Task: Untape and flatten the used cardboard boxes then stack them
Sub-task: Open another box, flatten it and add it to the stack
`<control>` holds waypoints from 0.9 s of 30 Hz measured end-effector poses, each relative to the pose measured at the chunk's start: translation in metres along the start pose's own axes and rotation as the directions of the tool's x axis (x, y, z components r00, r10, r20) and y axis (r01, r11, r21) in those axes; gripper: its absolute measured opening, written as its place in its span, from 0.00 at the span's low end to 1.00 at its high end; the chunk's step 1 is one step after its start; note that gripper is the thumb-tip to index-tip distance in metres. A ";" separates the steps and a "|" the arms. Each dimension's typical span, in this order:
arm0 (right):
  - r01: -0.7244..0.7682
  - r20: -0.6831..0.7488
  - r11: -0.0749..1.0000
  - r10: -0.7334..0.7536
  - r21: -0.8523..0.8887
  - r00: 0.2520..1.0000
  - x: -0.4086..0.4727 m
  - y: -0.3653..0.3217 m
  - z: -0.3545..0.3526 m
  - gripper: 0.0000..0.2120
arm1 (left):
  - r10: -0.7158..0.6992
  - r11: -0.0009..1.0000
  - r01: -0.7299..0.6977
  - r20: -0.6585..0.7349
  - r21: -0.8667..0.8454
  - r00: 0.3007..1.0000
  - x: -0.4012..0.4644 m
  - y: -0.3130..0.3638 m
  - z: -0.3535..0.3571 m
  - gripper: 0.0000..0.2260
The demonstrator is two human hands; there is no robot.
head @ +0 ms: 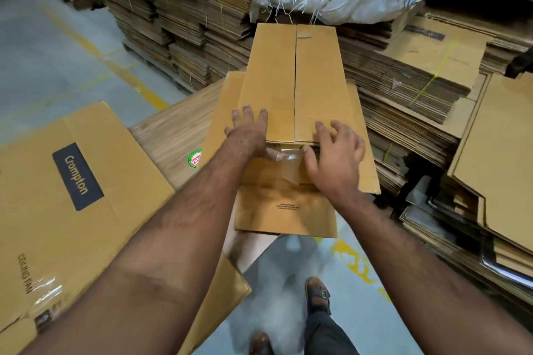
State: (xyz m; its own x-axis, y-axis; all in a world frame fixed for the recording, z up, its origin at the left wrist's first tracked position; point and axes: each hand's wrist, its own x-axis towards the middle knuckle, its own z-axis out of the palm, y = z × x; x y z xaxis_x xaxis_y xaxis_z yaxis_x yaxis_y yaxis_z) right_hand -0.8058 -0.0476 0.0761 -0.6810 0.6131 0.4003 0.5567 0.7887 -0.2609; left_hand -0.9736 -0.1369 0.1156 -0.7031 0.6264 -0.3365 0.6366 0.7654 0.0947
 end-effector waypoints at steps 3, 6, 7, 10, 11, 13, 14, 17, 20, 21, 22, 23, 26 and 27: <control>-0.045 0.152 0.999 0.048 -0.021 0.987 0.021 0.012 -0.010 0.30 | -0.020 1.000 0.018 -0.058 -0.022 0.998 -0.010 0.010 0.001 0.51; 0.041 0.274 0.998 -0.024 -0.057 0.961 0.035 0.020 -0.014 0.32 | -0.032 0.999 0.025 -0.149 -0.046 0.988 -0.014 0.013 0.003 0.48; 0.064 0.305 0.996 -0.042 -0.064 0.951 0.039 0.020 -0.016 0.31 | -0.034 0.998 0.027 -0.154 -0.048 0.987 -0.014 0.014 0.003 0.47; 0.138 0.383 0.989 -0.112 -0.042 0.917 0.052 0.016 -0.022 0.28 | -0.039 0.998 0.033 -0.152 -0.047 0.988 -0.017 0.017 0.001 0.48; 0.174 0.410 0.984 -0.141 -0.043 0.901 0.057 0.014 -0.024 0.26 | -0.043 0.998 0.035 -0.150 -0.051 0.988 -0.018 0.018 0.001 0.47; 0.241 0.487 0.968 -0.177 -0.071 0.855 0.067 0.007 -0.025 0.26 | -0.057 0.997 0.049 -0.135 -0.062 0.989 -0.019 0.020 0.000 0.47; 0.271 0.530 0.958 -0.184 -0.090 0.828 0.072 0.004 -0.024 0.26 | -0.064 0.996 0.057 -0.127 -0.063 0.990 -0.019 0.020 -0.001 0.46; 0.354 0.583 0.920 -0.197 -0.167 0.788 0.083 -0.007 -0.022 0.27 | -0.092 0.996 0.091 -0.109 -0.019 0.990 -0.018 0.023 -0.005 0.47; 0.385 0.545 0.882 -0.189 -0.271 0.817 0.093 -0.015 -0.024 0.25 | -0.113 0.993 0.116 -0.111 0.019 0.987 -0.014 0.030 -0.009 0.46; 0.395 0.538 0.865 -0.183 -0.309 0.823 0.095 -0.017 -0.025 0.25 | -0.122 0.992 0.126 -0.112 0.026 0.986 -0.013 0.033 -0.009 0.45; 0.406 0.538 0.846 -0.176 -0.345 0.824 0.097 -0.020 -0.026 0.25 | -0.133 0.990 0.137 -0.108 0.027 0.985 -0.012 0.036 -0.010 0.45; 0.416 0.539 0.827 -0.170 -0.378 0.825 0.099 -0.022 -0.027 0.25 | -0.145 0.989 0.148 -0.098 0.024 0.985 -0.011 0.038 -0.010 0.45; 0.419 0.490 0.803 -0.185 -0.424 0.852 0.102 -0.026 -0.031 0.26 | -0.181 0.983 0.183 -0.072 0.012 0.981 -0.008 0.044 -0.010 0.46; 0.410 0.455 0.805 -0.200 -0.429 0.868 0.102 -0.028 -0.032 0.25 | -0.196 0.980 0.197 -0.065 0.007 0.978 -0.007 0.045 -0.010 0.47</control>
State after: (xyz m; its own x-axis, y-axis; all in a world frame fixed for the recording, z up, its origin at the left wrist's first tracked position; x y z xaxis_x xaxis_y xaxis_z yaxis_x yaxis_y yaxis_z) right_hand -0.8757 -0.0086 0.1523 -0.9186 0.3951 -0.0004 0.3728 0.8669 0.3308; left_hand -0.9431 -0.1050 0.1314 -0.8335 0.4724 -0.2866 0.4876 0.8728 0.0204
